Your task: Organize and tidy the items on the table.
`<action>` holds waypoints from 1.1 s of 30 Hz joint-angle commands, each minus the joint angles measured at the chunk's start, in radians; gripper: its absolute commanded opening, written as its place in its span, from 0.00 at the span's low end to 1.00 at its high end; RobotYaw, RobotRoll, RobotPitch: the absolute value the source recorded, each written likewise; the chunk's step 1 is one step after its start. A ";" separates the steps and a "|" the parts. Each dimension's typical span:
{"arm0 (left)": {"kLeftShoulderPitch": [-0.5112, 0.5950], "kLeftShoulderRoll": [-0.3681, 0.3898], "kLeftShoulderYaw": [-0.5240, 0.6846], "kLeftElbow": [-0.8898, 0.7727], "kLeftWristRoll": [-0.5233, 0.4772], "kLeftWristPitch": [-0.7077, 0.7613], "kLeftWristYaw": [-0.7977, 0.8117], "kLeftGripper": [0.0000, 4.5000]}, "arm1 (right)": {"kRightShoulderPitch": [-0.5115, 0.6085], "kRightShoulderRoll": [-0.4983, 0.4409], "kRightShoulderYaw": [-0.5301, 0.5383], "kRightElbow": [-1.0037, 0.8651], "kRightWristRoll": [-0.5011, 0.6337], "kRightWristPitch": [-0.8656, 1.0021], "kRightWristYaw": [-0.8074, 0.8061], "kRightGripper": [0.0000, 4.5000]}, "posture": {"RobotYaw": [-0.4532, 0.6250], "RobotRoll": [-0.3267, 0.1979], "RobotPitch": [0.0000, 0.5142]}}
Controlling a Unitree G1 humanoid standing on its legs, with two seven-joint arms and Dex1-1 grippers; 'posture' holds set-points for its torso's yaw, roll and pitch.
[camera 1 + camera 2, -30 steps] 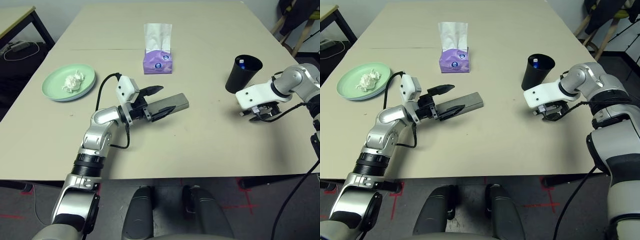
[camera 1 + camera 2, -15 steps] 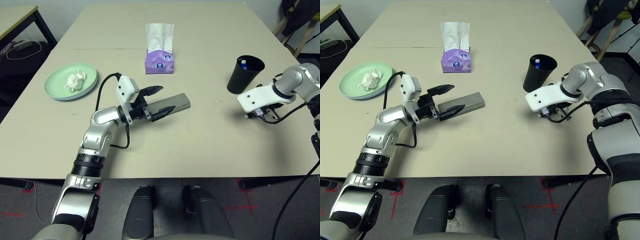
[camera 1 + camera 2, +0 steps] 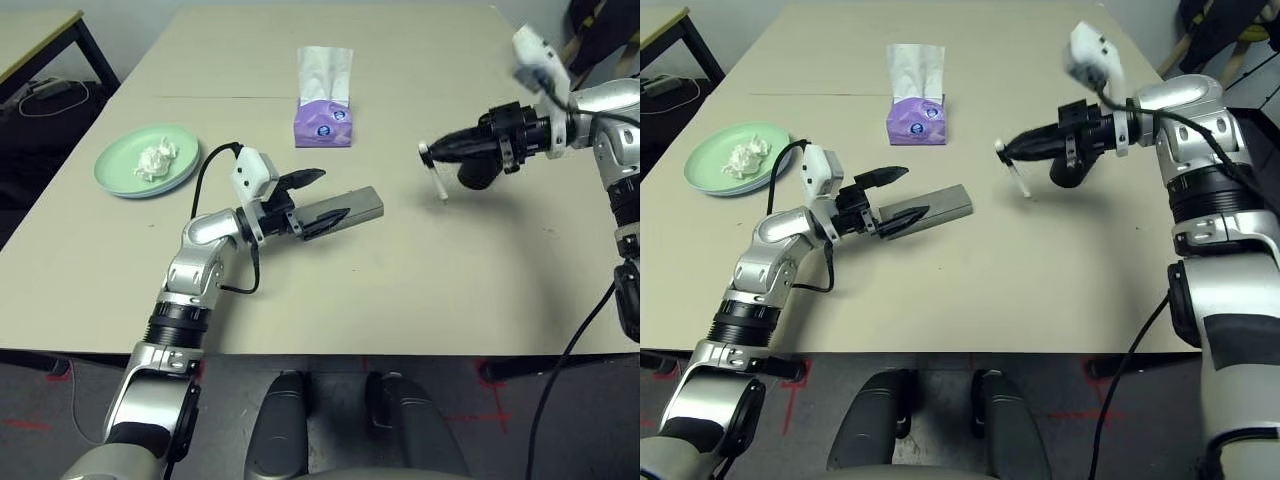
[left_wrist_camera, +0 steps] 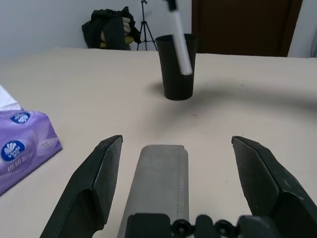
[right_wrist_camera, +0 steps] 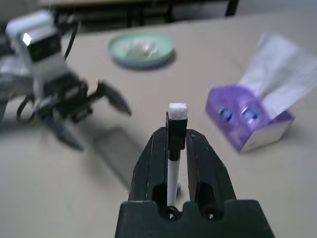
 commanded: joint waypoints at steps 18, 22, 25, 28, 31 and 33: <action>-0.029 0.007 -0.015 0.062 0.016 -0.035 -0.044 1.00 | 0.097 0.176 -0.231 -0.037 -0.091 -0.492 -0.839 0.09 | 0.50 0.62 0.25; -0.024 0.009 -0.015 0.056 0.015 -0.034 -0.043 1.00 | 0.134 0.180 -0.226 -0.066 -0.103 -0.420 -0.917 0.09 | 0.50 0.62 0.26; -0.022 0.009 -0.016 0.054 0.015 -0.033 -0.045 1.00 | 0.178 0.198 -0.224 -0.112 -0.099 -0.356 -0.974 0.09 | 0.49 0.62 0.26; -0.026 0.009 -0.017 0.058 0.014 -0.033 -0.047 1.00 | 0.215 0.209 -0.219 -0.155 -0.096 -0.283 -1.022 0.09 | 0.49 0.62 0.26; -0.029 0.009 -0.018 0.059 0.014 -0.031 -0.049 1.00 | 0.258 0.218 -0.209 -0.208 -0.101 -0.224 -1.058 0.09 | 0.49 0.62 0.26; -0.030 0.009 -0.019 0.059 0.014 -0.030 -0.050 1.00 | 0.270 0.220 -0.207 -0.230 -0.098 -0.201 -1.071 0.09 | 0.49 0.62 0.26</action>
